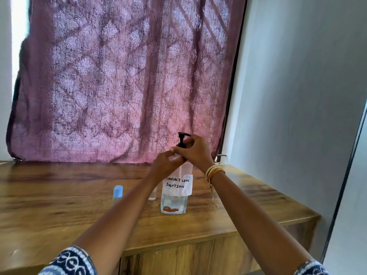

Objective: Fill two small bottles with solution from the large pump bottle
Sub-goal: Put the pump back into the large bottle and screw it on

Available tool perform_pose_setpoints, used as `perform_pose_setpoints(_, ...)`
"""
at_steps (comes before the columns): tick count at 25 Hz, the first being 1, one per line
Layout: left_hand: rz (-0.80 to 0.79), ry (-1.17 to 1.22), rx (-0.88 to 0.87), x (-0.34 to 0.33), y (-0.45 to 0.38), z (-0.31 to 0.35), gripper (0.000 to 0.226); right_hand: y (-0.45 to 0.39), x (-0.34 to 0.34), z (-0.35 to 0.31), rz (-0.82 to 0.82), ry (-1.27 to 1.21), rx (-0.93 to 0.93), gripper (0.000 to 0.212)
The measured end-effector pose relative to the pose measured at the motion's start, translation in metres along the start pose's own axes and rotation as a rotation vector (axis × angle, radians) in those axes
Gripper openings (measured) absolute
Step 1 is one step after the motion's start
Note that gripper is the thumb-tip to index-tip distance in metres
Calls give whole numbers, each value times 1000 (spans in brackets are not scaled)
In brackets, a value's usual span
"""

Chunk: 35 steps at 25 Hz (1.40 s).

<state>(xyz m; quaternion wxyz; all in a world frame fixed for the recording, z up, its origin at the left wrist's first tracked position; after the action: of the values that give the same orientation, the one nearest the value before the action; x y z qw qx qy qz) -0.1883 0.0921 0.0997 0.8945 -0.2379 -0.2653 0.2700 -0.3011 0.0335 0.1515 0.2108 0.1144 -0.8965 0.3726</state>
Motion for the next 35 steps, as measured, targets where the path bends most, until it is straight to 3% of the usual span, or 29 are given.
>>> perform_pose_setpoints(4, -68, -13, -6, 3, -2, -1, 27, 0, -9, 0, -57, -5, -88, 52)
perform_pose_setpoints(8, -28, 44, -14, 3, 0, -6, 31, 0, -2, 4, -389, -438, -129, 44)
perform_pose_setpoints(10, 7, 93, 12, 2, 1, -10, 32, -1, 3, 5, -459, -515, -85, 46)
perform_pose_setpoints(12, 32, 164, 27, -1, 1, -12, 28, -4, 7, 6, -436, -466, -12, 45)
perform_pose_setpoints(16, 41, 244, 13, -7, 2, -13, 23, -2, 8, 7, -243, -324, 16, 33)
perform_pose_setpoints(19, 20, 330, -10, -6, 3, -13, 15, 1, -4, 1, -127, -182, -37, 49)
perform_pose_setpoints(21, 19, 317, 4, -5, 2, -14, 21, 1, -7, -3, -247, -267, -112, 55)
perform_pose_setpoints(24, 43, 269, 25, -5, 3, -15, 31, -1, 5, -3, -465, -642, -214, 39)
perform_pose_setpoints(30, 29, 300, 13, -4, 4, -13, 22, 0, 1, -3, -208, -212, -107, 51)
perform_pose_setpoints(32, 16, 332, 13, -5, 5, -11, 18, 1, -4, -3, -297, -211, -112, 57)
perform_pose_setpoints(35, 55, 294, 20, -5, 5, -11, 23, -4, 4, 2, -495, -505, -159, 48)
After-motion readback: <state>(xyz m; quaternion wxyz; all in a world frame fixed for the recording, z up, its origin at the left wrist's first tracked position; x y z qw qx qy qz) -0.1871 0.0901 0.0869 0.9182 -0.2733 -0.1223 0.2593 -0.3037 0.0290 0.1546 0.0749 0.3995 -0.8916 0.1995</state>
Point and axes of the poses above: each hand's wrist, its own y-axis away from the middle knuckle, its own x-axis out of the back of the hand, z = x × y, the point moved 2 cm from there along -y, towards the middle knuckle, and after that the axes turned 5 degrees about -x, right-handed, at the moved point
